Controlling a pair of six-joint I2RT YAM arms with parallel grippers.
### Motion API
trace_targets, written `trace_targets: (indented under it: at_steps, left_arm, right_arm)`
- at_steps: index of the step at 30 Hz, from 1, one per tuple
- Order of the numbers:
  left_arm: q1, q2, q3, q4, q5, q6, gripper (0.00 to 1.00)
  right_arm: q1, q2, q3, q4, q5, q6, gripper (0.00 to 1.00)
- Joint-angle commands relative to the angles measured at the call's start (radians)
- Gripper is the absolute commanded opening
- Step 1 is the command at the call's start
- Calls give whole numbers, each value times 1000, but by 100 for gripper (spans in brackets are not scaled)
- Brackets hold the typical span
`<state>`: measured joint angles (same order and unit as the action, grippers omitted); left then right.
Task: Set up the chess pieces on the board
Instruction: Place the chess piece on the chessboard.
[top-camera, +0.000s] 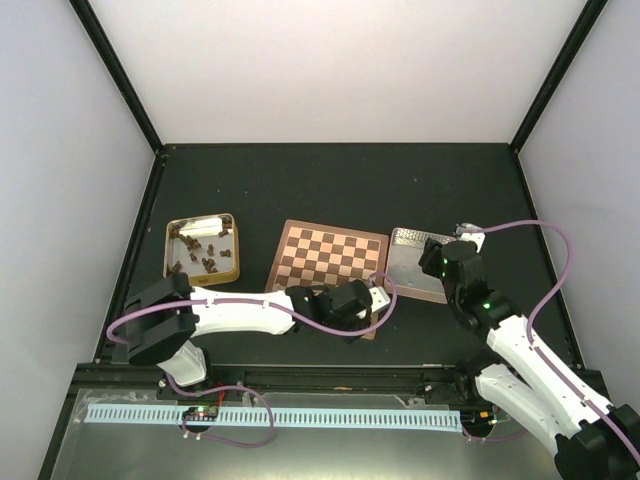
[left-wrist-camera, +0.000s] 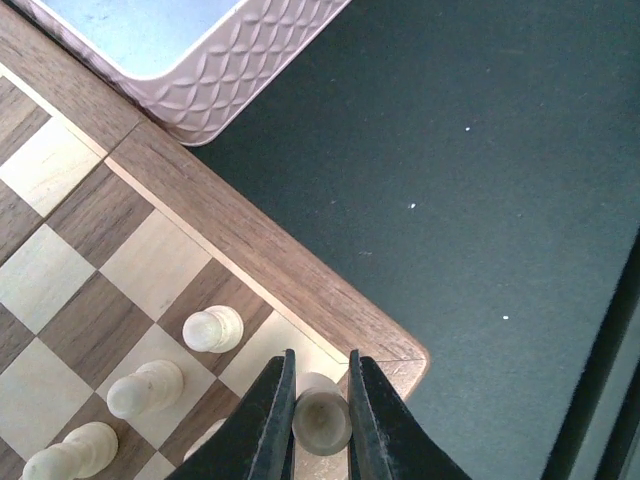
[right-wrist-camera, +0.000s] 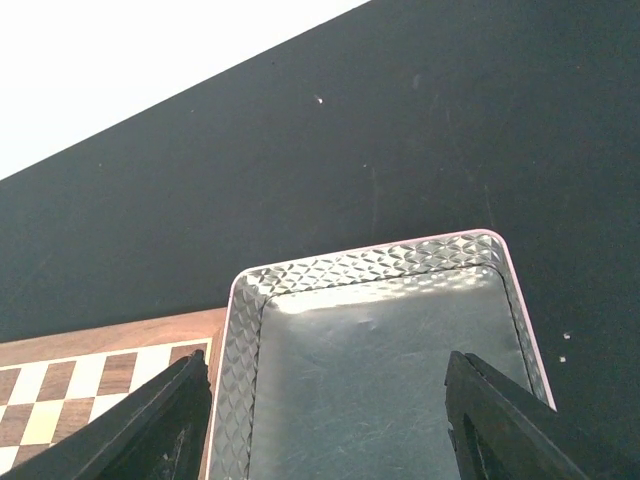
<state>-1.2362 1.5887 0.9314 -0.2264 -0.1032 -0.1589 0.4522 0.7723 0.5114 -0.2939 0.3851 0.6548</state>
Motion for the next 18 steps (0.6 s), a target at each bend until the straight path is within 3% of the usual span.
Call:
trace_targets:
  at_steps: [1, 18]
  left_arm:
    - [-6, 32, 15, 33, -58, 37, 8]
    - [-6, 91, 41, 27, -79, 60, 14]
  right_arm:
    - [-7, -4, -11, -1, 31, 15, 66]
    - [-22, 18, -5, 6, 9, 16, 66]
